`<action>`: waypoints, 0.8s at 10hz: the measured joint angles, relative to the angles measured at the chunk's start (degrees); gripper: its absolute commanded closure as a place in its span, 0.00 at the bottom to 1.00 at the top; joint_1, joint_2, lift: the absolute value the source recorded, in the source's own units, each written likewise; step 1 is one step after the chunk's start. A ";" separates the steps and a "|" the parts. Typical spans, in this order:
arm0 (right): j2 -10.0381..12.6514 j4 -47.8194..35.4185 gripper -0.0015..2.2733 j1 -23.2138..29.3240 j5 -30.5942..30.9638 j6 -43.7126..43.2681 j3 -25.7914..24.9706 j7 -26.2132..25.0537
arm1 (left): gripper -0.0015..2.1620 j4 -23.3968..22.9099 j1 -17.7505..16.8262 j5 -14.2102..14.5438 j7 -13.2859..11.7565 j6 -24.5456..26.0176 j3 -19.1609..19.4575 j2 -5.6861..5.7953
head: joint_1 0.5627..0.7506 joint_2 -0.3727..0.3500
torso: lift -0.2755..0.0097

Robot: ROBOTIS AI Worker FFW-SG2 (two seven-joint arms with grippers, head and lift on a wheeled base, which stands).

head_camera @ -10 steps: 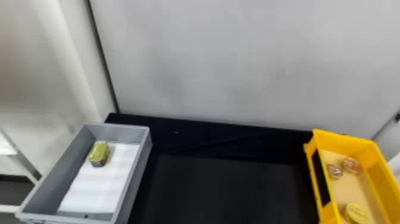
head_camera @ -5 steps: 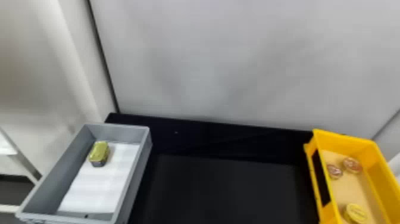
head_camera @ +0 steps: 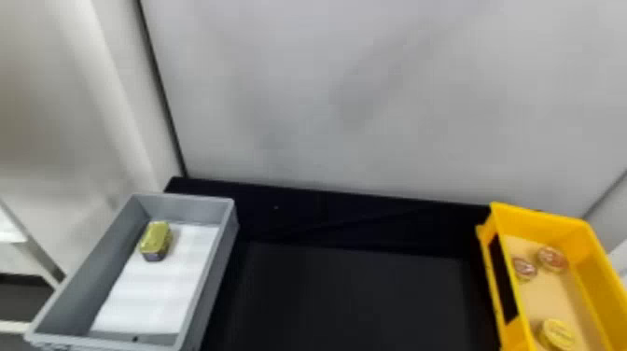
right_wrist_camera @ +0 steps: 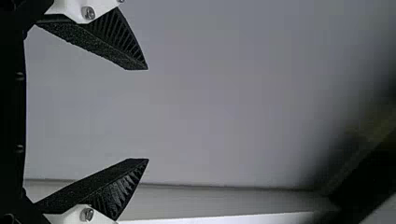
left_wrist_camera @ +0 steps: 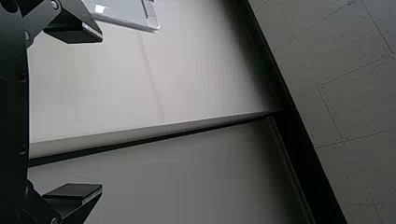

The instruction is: Pick up the round yellow can and place it in the yellow rectangular box

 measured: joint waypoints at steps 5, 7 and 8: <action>1.91 -4.86 0.04 -6.55 15.93 -19.08 9.70 5.05 | 0.07 0.08 0.01 -0.05 0.15 -0.50 0.39 0.10 | 0.70 0.41 | 0.94; 1.59 -6.94 0.05 -7.69 18.29 -23.34 12.73 4.26 | 0.07 0.02 0.16 -0.09 0.15 -0.69 0.56 0.19 | 0.70 0.41 | 0.94; 1.58 -7.50 0.05 -7.92 18.80 -24.64 13.61 4.03 | 0.07 -0.04 0.31 -0.09 0.15 -0.77 0.71 0.20 | 0.70 0.41 | 0.94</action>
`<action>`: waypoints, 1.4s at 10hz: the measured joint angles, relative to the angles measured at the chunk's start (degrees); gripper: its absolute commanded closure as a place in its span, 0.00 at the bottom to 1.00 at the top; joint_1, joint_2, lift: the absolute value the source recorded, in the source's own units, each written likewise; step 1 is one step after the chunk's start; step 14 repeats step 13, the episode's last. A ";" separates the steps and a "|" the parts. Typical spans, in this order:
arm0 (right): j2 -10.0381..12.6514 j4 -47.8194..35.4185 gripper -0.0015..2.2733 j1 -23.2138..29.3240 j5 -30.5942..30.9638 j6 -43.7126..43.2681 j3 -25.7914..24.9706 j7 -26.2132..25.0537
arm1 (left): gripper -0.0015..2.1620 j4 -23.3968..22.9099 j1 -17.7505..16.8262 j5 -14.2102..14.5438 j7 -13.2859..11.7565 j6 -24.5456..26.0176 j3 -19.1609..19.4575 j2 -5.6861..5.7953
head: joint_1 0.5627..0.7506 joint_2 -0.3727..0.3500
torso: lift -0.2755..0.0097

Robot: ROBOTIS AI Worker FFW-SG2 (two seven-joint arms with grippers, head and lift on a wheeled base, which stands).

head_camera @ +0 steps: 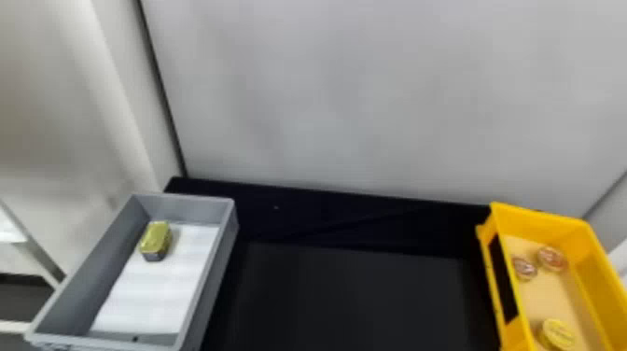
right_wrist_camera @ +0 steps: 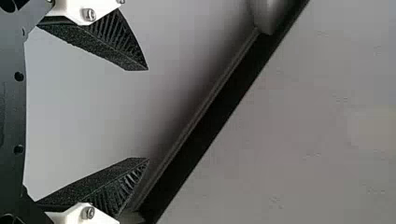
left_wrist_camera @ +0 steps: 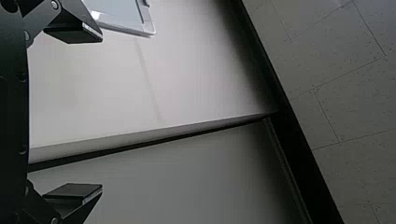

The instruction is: Pick up the round yellow can and place it in the yellow rectangular box

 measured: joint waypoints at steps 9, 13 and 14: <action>0.04 -0.30 0.05 0.27 0.34 0.22 0.96 -0.59 | 0.07 -0.23 0.36 0.00 0.28 0.02 0.25 0.08 | 0.70 0.41 | 0.94; 0.00 -0.30 0.05 0.14 0.34 0.42 0.98 -0.52 | 0.07 -0.23 0.37 0.00 0.35 -0.01 0.16 0.07 | 0.70 0.41 | 0.94; 0.00 -0.30 0.05 0.14 0.34 0.42 0.98 -0.52 | 0.07 -0.23 0.37 0.00 0.35 -0.01 0.16 0.07 | 0.70 0.41 | 0.94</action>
